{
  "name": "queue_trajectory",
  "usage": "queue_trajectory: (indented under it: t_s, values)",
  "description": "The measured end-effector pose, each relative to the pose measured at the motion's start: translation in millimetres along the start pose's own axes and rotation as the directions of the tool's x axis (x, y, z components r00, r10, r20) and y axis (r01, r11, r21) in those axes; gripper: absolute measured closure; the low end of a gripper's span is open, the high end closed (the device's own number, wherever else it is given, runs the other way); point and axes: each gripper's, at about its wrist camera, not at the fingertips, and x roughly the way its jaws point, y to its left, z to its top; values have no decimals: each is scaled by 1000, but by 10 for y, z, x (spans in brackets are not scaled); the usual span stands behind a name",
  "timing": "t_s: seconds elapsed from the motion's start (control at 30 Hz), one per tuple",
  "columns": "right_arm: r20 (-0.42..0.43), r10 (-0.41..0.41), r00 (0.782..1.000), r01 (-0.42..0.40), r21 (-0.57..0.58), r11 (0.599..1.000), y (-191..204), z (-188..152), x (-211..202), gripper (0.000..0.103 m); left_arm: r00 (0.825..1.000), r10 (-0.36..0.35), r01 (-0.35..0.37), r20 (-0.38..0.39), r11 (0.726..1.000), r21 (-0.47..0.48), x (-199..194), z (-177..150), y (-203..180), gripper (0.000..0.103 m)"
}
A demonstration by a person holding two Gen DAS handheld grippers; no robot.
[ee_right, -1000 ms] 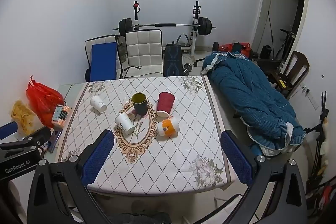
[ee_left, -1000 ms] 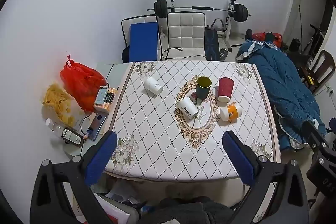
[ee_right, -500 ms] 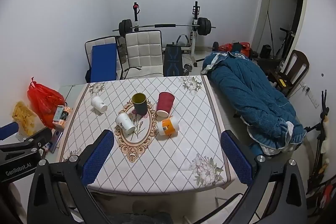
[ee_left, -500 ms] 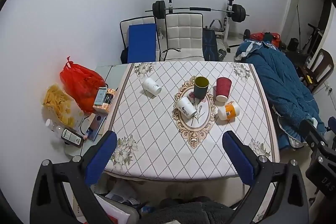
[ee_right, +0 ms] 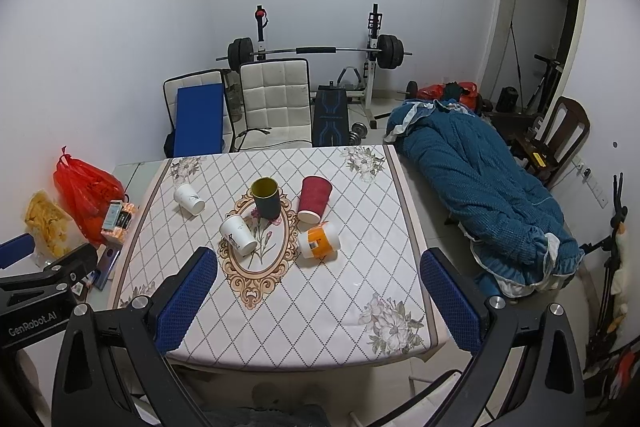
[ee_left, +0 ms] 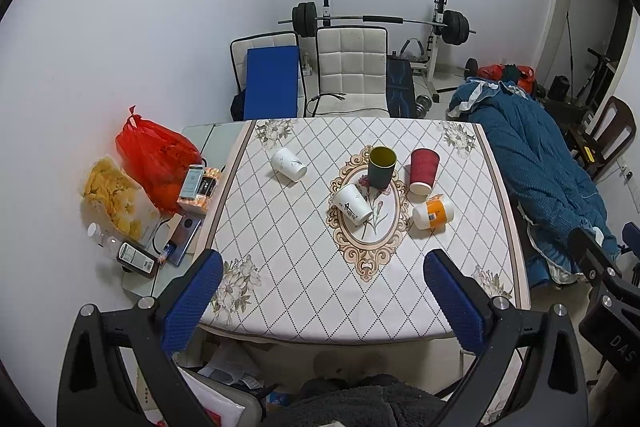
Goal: Flip cup upside down
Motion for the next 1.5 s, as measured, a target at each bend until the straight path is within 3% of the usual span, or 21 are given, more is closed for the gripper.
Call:
queue_trajectory:
  t_s: [1.5]
  values:
    - [1,22,1000,-22,11,1000,-52,28,87,0,1000,-1,1,-3,1000,-1,-7,9,-53,0]
